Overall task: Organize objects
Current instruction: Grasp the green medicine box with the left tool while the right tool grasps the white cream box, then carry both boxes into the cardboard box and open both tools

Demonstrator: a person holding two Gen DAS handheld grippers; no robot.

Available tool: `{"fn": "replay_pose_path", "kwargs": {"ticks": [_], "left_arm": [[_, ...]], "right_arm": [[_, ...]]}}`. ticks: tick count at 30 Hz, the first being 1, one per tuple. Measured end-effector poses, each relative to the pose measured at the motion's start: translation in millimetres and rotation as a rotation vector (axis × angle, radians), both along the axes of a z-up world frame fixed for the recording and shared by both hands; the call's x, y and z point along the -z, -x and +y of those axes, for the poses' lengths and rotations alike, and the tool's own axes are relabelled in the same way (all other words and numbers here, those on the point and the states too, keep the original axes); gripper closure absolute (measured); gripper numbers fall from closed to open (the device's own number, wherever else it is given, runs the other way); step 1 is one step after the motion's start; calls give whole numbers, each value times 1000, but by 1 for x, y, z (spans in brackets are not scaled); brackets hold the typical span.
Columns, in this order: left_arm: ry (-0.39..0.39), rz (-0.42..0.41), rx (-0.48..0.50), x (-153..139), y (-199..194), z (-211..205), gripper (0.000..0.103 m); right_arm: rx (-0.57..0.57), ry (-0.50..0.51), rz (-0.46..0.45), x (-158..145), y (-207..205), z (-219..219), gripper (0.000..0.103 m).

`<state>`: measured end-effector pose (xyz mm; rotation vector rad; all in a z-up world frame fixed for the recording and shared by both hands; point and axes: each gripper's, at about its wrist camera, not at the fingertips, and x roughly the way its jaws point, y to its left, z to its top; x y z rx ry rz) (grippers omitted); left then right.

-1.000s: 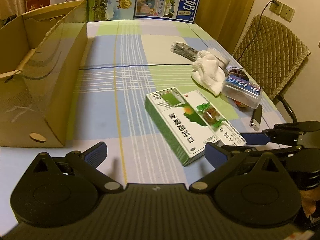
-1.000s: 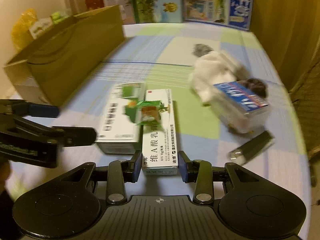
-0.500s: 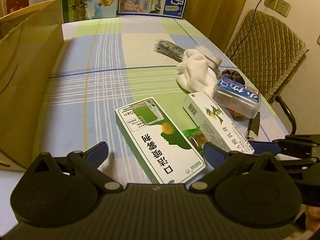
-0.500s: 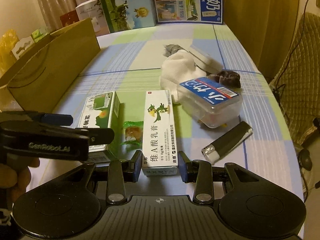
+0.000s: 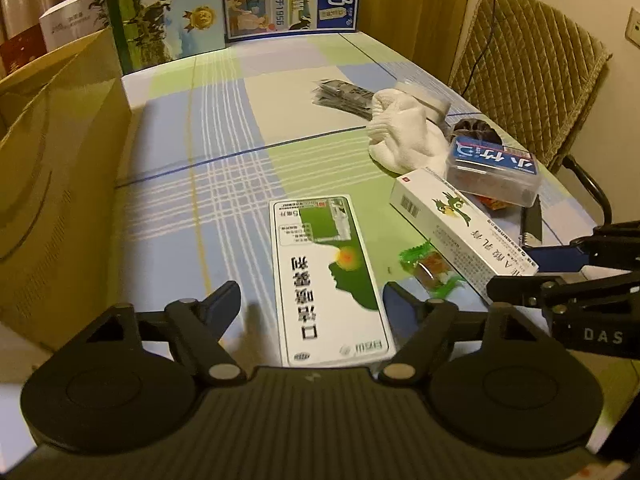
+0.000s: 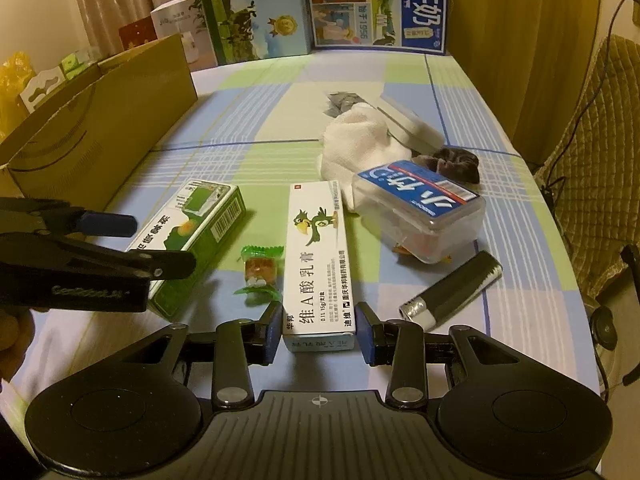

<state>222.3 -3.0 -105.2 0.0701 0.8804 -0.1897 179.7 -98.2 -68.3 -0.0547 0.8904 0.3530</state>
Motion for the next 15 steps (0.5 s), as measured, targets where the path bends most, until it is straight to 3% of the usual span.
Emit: {"fn": "replay_pose_path", "kwargs": {"ticks": [2,4,15], "left_arm": [[4,8,13,2,-6,-1,34],[1,19,18,6,-9,0,52],[-23,39,41,5,22,9,52]], "right_arm": [[-6,8,-6,0,-3,2,67],[-7,10,-5,1,-8,4,67],[-11,34,-1,2,-9,10,67]]}}
